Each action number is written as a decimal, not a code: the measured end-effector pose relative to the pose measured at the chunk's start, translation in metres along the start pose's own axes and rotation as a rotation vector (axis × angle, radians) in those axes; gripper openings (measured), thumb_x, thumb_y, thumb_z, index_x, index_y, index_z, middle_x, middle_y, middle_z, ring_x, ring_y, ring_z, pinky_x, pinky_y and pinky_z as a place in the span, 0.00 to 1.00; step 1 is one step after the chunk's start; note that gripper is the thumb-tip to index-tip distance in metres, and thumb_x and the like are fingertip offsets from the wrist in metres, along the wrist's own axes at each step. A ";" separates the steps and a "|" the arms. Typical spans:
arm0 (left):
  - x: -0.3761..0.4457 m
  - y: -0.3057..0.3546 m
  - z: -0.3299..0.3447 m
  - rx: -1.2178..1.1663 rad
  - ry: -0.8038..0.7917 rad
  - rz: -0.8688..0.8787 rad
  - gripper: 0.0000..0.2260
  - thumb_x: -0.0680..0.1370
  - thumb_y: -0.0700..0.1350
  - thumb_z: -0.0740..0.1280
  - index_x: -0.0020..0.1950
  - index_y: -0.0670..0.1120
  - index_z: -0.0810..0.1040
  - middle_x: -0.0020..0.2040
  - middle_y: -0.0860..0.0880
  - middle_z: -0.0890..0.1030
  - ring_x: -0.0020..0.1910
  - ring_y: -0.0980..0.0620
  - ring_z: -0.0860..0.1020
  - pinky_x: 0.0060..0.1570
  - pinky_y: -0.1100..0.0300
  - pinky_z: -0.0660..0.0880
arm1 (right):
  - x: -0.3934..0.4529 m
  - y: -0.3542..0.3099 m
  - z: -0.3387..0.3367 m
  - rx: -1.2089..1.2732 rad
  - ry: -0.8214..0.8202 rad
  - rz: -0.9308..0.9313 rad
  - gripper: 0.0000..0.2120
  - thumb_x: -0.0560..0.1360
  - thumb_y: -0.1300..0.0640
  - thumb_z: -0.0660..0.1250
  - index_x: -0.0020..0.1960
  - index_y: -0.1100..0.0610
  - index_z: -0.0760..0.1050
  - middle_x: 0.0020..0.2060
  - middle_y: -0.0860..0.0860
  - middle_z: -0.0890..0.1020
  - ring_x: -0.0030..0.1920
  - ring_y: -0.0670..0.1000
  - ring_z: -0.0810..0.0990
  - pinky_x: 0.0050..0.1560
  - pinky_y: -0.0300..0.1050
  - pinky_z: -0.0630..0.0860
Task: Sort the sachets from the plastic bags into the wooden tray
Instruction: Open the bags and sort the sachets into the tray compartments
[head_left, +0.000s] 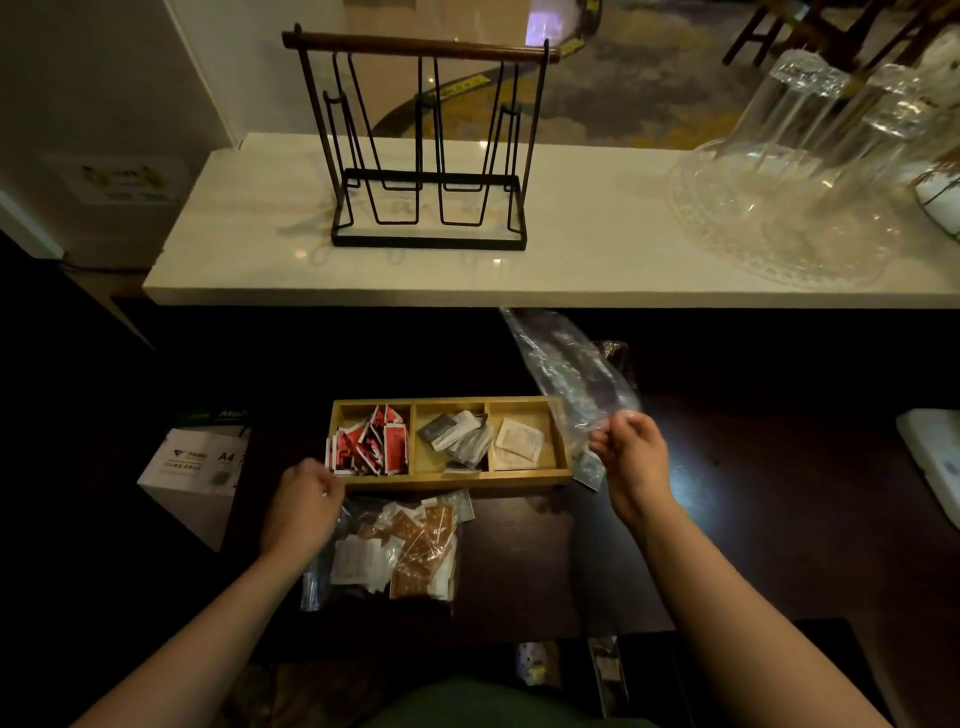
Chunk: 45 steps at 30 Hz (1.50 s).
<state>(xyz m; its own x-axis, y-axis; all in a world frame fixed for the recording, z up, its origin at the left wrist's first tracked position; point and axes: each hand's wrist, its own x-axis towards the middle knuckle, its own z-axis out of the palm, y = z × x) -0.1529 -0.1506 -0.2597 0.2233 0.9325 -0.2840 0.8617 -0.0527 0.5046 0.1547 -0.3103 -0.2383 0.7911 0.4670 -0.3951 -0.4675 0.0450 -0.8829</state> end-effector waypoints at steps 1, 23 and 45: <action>-0.002 -0.010 0.004 0.032 -0.016 -0.048 0.08 0.78 0.45 0.64 0.51 0.40 0.74 0.50 0.43 0.75 0.35 0.51 0.74 0.29 0.62 0.66 | 0.001 0.001 -0.007 0.041 0.068 0.008 0.07 0.79 0.65 0.59 0.43 0.58 0.69 0.34 0.55 0.73 0.28 0.46 0.77 0.30 0.35 0.76; -0.029 -0.025 -0.020 -0.302 -0.481 -0.071 0.08 0.76 0.37 0.67 0.37 0.41 0.75 0.28 0.48 0.79 0.29 0.52 0.78 0.28 0.61 0.75 | 0.005 0.048 -0.061 -0.440 0.672 0.222 0.12 0.75 0.55 0.65 0.45 0.62 0.64 0.52 0.63 0.75 0.45 0.61 0.78 0.47 0.55 0.77; -0.086 0.079 -0.006 -0.846 -0.685 -0.183 0.05 0.74 0.41 0.69 0.47 0.40 0.79 0.50 0.41 0.82 0.51 0.44 0.81 0.44 0.51 0.82 | -0.131 0.021 0.064 -1.015 -0.712 -0.297 0.14 0.71 0.56 0.71 0.55 0.51 0.75 0.47 0.45 0.80 0.45 0.41 0.77 0.41 0.26 0.70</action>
<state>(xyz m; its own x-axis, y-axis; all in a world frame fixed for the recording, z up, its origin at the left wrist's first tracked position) -0.1066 -0.2326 -0.1911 0.5547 0.4920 -0.6710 0.3756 0.5716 0.7296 0.0162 -0.3140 -0.1885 0.2799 0.9379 -0.2049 0.4498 -0.3167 -0.8351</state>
